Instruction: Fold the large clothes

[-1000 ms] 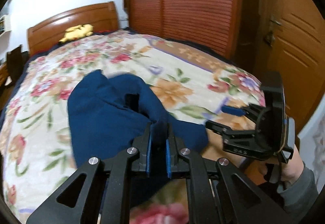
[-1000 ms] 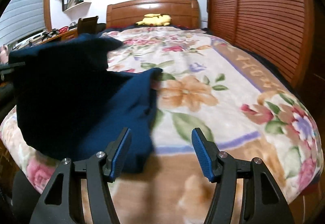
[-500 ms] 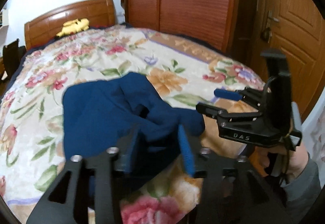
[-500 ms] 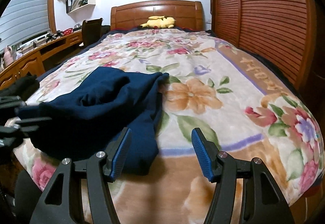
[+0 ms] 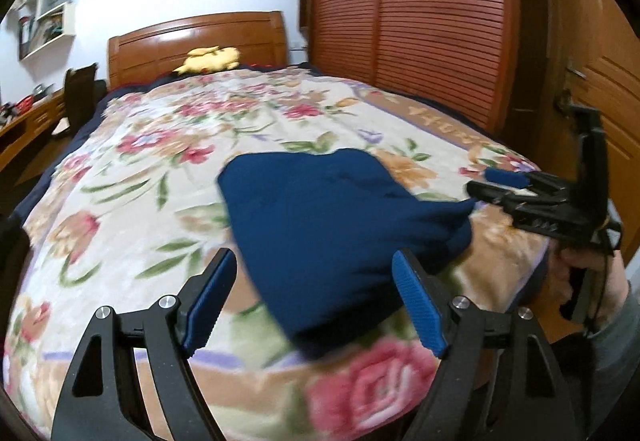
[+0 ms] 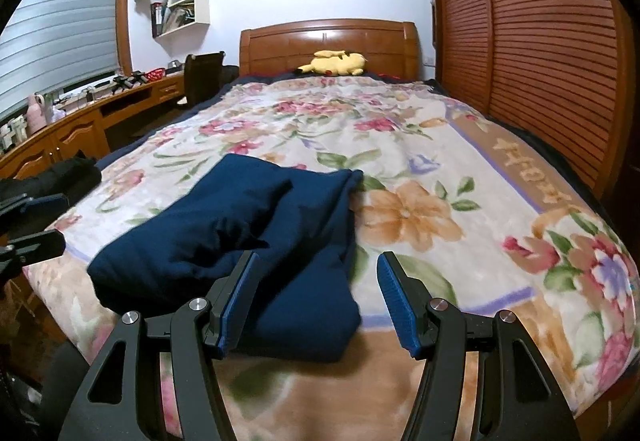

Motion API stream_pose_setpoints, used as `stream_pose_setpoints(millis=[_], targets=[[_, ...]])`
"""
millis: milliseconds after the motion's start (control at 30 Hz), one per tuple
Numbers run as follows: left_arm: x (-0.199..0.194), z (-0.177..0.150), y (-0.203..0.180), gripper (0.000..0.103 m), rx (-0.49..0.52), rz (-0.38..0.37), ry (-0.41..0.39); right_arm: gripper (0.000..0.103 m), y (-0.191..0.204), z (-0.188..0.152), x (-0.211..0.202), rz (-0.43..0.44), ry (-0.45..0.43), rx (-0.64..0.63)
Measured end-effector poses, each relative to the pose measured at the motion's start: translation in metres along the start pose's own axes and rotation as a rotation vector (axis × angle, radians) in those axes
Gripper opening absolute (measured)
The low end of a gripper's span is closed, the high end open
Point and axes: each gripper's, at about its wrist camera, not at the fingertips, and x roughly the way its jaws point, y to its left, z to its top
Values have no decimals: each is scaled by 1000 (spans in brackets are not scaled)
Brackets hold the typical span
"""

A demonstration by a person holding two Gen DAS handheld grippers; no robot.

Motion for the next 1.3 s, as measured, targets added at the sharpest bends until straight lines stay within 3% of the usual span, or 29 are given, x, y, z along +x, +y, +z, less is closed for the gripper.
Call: stream_pose_setpoints(millis=[367, 700, 900, 1167, 1300], targets=[[-4, -22, 36, 81, -39, 80, 4, 63, 18, -1, 1, 33, -32, -21], [-13, -34, 49, 81, -41, 89, -4, 63, 27, 12, 0, 23, -74, -45], [-19, -40, 57, 81, -51, 90, -16, 63, 40, 15, 24, 38, 2, -53], [-23, -47, 70, 81, -77, 94, -17, 63, 71, 26, 45, 126, 74, -91], [-24, -49, 73, 81, -80, 96, -19, 63, 79, 19, 67, 76, 148, -148]])
